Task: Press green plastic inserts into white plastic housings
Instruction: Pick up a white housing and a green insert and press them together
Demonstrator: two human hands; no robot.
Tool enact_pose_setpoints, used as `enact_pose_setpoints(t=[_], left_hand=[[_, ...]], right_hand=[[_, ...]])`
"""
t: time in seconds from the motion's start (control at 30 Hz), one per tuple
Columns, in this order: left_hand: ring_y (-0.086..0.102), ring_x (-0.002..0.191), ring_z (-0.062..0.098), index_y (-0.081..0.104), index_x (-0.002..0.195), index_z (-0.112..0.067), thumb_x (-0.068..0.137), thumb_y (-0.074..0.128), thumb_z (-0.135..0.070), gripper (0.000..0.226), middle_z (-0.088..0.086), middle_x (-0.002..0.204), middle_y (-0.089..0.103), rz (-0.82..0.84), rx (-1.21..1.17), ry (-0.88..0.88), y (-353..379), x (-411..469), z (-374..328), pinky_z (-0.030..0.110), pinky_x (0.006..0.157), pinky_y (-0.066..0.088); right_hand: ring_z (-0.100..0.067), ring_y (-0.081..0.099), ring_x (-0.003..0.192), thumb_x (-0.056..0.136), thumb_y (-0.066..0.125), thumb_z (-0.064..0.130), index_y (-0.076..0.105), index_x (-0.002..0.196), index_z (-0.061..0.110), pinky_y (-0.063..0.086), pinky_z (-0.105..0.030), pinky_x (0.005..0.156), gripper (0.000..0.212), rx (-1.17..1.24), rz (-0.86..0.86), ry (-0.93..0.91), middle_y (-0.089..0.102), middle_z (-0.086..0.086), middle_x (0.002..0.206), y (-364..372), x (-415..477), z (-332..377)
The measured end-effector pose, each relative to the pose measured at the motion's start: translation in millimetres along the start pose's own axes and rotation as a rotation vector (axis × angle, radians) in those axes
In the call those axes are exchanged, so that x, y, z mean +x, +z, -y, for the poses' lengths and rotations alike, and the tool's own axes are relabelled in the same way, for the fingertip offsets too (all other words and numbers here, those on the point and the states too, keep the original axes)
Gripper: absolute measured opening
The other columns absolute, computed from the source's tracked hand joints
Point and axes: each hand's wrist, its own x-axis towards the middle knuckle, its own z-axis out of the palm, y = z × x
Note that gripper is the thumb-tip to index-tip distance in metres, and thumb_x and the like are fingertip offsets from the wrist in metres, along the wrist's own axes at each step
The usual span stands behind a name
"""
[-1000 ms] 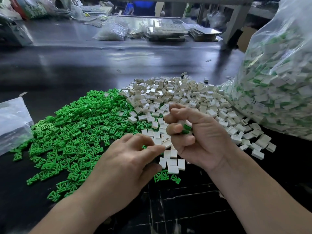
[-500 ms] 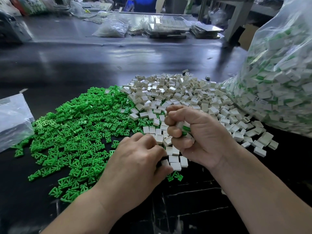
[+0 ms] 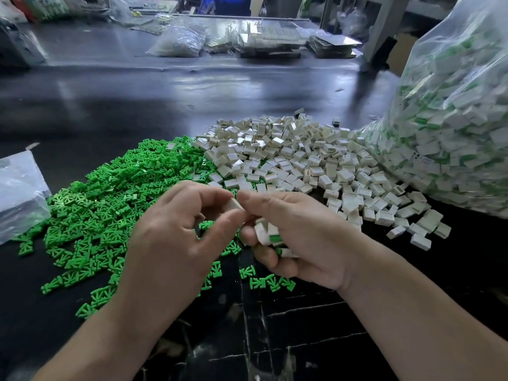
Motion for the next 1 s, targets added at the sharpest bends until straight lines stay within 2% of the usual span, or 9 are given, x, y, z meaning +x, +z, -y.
enact_pose_setpoints(t=[0.1,0.23,0.37,0.47,0.6,0.73,0.83,0.9,1.0], left_hand=[[0.054,0.088,-0.006,0.060,0.094,-0.030,0.082,0.066,-0.042,0.018,-0.020,0.095,0.057,0.002,-0.005,0.080,4,-3,-1,0.001,0.075,0.038],[0.058,0.086,-0.003,0.063,0.098,-0.032,0.087,0.057,-0.055,0.026,-0.023,0.093,0.059,0.025,-0.011,0.024,-4,-2,6,0.007,0.069,0.043],[0.055,0.084,0.004,0.067,0.104,-0.034,0.084,0.047,-0.067,0.044,-0.018,0.093,0.058,0.334,0.355,0.014,-8,-2,17,0.029,0.071,0.050],[0.052,0.092,0.010,0.067,0.108,-0.036,0.078,0.048,-0.062,0.044,-0.015,0.096,0.056,0.461,0.519,0.042,-2,-3,20,0.030,0.077,0.044],[0.056,0.079,0.016,0.072,0.089,-0.030,0.078,0.062,-0.049,0.024,-0.013,0.081,0.060,0.431,0.558,0.131,-1,0,22,0.032,0.067,0.044],[0.057,0.072,0.018,0.071,0.084,-0.025,0.088,0.056,-0.039,0.021,-0.010,0.077,0.063,0.375,0.576,0.204,1,-1,27,0.037,0.067,0.048],[0.059,0.063,0.011,0.068,0.087,-0.028,0.092,0.053,-0.039,0.019,-0.011,0.071,0.065,0.215,0.382,0.045,0,-2,25,0.032,0.055,0.049],[0.064,0.062,0.010,0.067,0.088,-0.033,0.089,0.053,-0.047,0.020,-0.011,0.072,0.070,0.132,0.020,-0.169,-4,-2,25,0.025,0.048,0.051],[0.070,0.071,0.012,0.071,0.087,-0.032,0.081,0.056,-0.045,0.020,-0.001,0.083,0.075,0.121,-0.557,-0.412,-4,1,24,0.023,0.060,0.054]], right_hand=[[-0.009,0.049,0.043,0.097,0.059,0.037,0.067,0.086,0.016,0.033,-0.015,0.033,0.025,0.066,0.074,0.012,0.060,-0.004,0.070,3,-1,-1],[-0.006,0.049,0.041,0.100,0.053,0.031,0.058,0.090,0.009,0.034,-0.014,0.030,0.024,0.235,0.117,-0.004,0.060,-0.004,0.069,-3,-1,4],[-0.005,0.046,0.042,0.096,0.054,0.032,0.049,0.093,0.014,0.033,-0.014,0.029,0.019,0.408,0.053,-0.043,0.057,-0.002,0.069,-11,1,9],[-0.004,0.044,0.041,0.093,0.059,0.032,0.051,0.095,0.016,0.031,-0.014,0.030,0.018,0.410,0.029,-0.055,0.054,0.001,0.065,-13,1,8],[-0.007,0.050,0.047,0.083,0.069,0.027,0.062,0.090,0.014,0.034,-0.014,0.031,0.016,0.387,0.048,-0.089,0.058,-0.001,0.069,-11,1,7],[-0.010,0.052,0.050,0.079,0.069,0.022,0.061,0.096,0.012,0.034,-0.014,0.031,0.021,0.383,-0.016,-0.084,0.059,-0.004,0.072,-10,2,7],[-0.013,0.054,0.052,0.078,0.070,0.013,0.064,0.103,0.010,0.035,-0.016,0.032,0.026,0.301,-0.050,-0.075,0.062,-0.007,0.074,-10,2,4],[-0.014,0.055,0.053,0.085,0.069,0.008,0.069,0.099,0.008,0.034,-0.017,0.033,0.014,0.190,-0.065,-0.073,0.064,-0.008,0.076,-9,3,3],[-0.014,0.056,0.052,0.092,0.067,0.008,0.070,0.091,0.011,0.035,-0.018,0.033,0.005,0.086,-0.068,-0.070,0.068,-0.010,0.080,-6,3,1]])
